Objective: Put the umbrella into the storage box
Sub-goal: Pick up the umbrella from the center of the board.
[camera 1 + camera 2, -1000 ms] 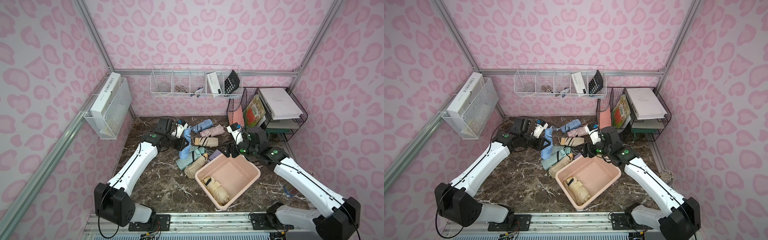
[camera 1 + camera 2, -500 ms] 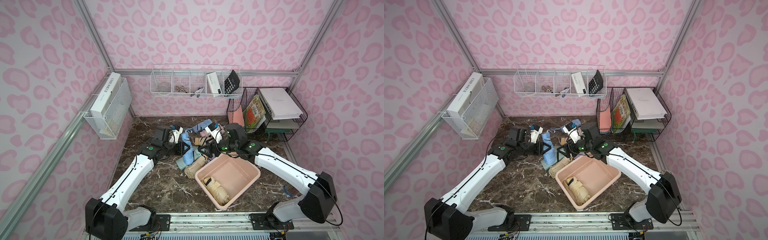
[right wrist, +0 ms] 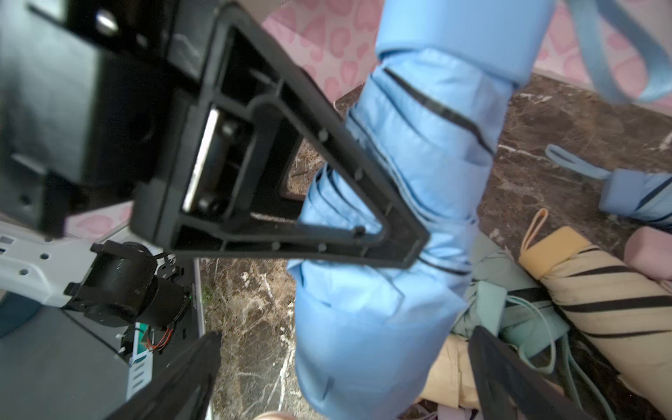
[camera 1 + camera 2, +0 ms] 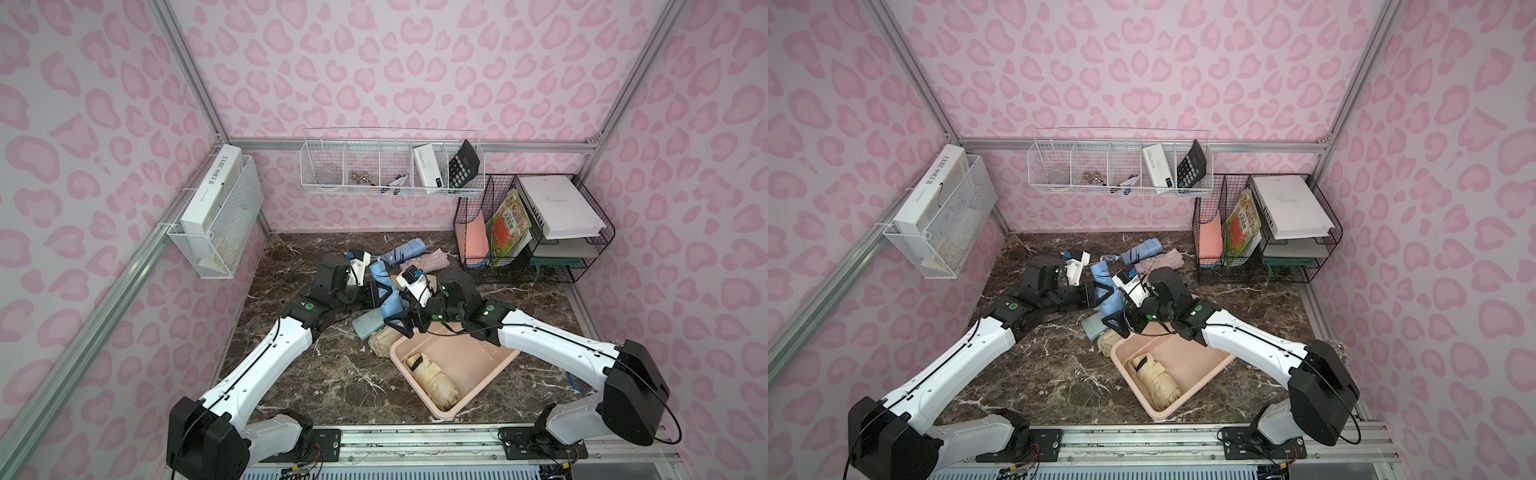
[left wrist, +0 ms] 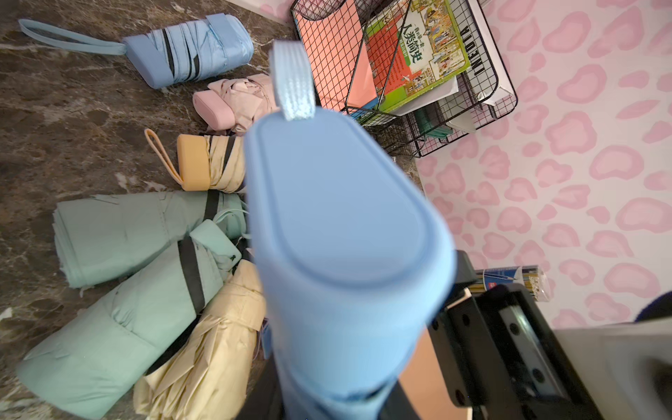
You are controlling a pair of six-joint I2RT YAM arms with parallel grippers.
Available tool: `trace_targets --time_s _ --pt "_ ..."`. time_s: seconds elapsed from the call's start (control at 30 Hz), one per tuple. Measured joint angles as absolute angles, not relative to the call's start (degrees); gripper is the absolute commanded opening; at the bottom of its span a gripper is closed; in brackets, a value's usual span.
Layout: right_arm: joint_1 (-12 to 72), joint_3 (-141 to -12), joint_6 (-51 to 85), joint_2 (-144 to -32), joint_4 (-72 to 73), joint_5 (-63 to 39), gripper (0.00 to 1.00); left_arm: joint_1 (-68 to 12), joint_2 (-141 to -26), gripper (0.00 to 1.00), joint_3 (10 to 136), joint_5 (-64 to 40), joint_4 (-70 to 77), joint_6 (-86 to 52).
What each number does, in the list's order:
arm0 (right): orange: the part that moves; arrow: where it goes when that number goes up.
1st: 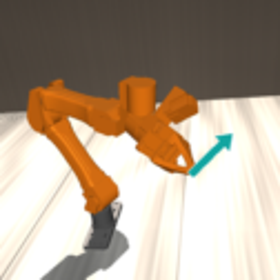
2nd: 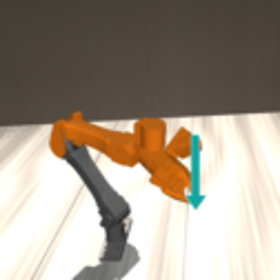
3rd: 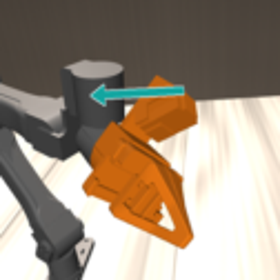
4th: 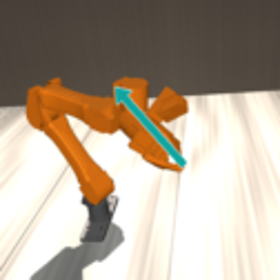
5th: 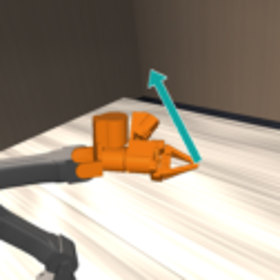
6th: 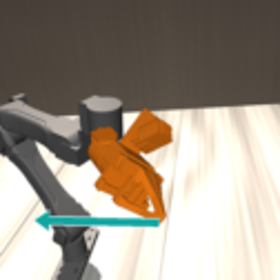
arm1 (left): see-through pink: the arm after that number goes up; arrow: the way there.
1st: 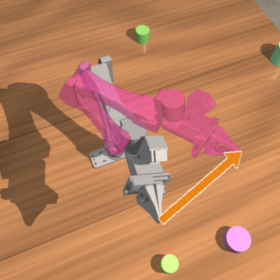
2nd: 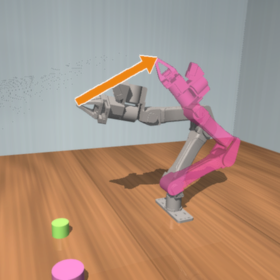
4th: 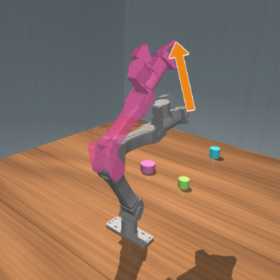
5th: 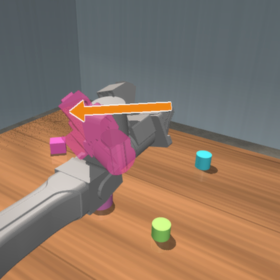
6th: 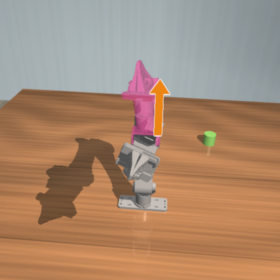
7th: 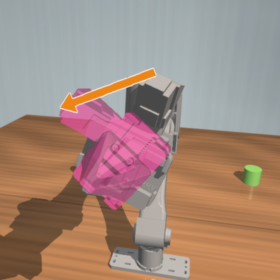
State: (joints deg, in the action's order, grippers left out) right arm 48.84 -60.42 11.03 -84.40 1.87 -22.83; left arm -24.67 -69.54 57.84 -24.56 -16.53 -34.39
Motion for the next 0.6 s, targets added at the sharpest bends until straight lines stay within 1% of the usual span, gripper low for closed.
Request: trace_targets --time_s 0.13,0.4,0.5,0.6 --pt "49.1 -61.3 10.7 -86.6 4.5 -21.6 0.95 -25.0 -69.5 0.0 57.1 -25.2 -15.5 -35.1" --pt "49.9 -61.8 11.0 -89.0 9.1 -20.4 0.79 -25.3 -69.4 0.0 56.8 -26.3 -15.0 -37.3" --pt "49.9 -61.4 11.5 -89.2 10.1 -20.1 0.71 -25.3 -69.4 0.0 56.8 -26.5 -14.6 -37.6" --pt "49.8 -61.2 11.8 -89.4 10.5 -19.7 0.59 -25.2 -69.4 0.0 56.8 -26.7 -14.6 -37.9"
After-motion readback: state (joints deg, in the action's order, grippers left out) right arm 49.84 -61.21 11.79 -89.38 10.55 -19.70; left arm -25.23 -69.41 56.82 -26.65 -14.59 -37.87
